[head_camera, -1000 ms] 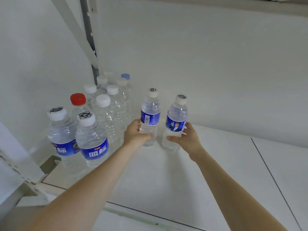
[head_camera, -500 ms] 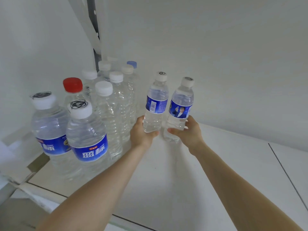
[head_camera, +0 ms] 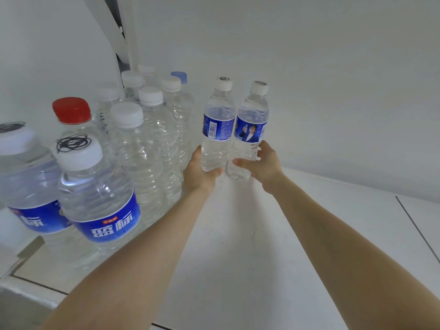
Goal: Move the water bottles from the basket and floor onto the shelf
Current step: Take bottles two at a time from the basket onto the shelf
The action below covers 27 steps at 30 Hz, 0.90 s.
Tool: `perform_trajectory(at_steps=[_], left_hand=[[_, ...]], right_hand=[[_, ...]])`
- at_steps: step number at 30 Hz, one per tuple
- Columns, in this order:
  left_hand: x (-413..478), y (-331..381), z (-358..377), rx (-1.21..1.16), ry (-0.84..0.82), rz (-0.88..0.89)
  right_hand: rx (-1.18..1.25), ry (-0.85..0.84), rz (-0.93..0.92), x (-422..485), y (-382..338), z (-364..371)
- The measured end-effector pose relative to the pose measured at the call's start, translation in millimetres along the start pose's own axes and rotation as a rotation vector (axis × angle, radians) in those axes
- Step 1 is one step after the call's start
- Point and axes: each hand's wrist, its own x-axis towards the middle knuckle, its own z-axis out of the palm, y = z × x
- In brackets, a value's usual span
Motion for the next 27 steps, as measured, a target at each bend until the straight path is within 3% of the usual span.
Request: perform_trajectory(at_steps=[12, 17, 22, 27], left_hand=[[20.2, -17.6, 3.3, -0.050, -0.085, -0.006], [3.4, -9.6, -5.1, 0.006, -0.087, -0.025], [-32.7, 6.6, -14.1, 0.172, -0.032, 0.006], [-73.3, 8.7, -27.4, 0.337, -0.095, 0.072]], right_hand=[[-0.003, -0.086, 0.028, -2.0, -5.3, -5.3], [-0.064, -0.015, 0.037, -12.0, -6.0, -12.0], [-0.277, 0.079, -0.019, -37.4, -6.8, -18.4], [-0.630, 0.111, -0.151, -80.1, -5.6, -27.4]])
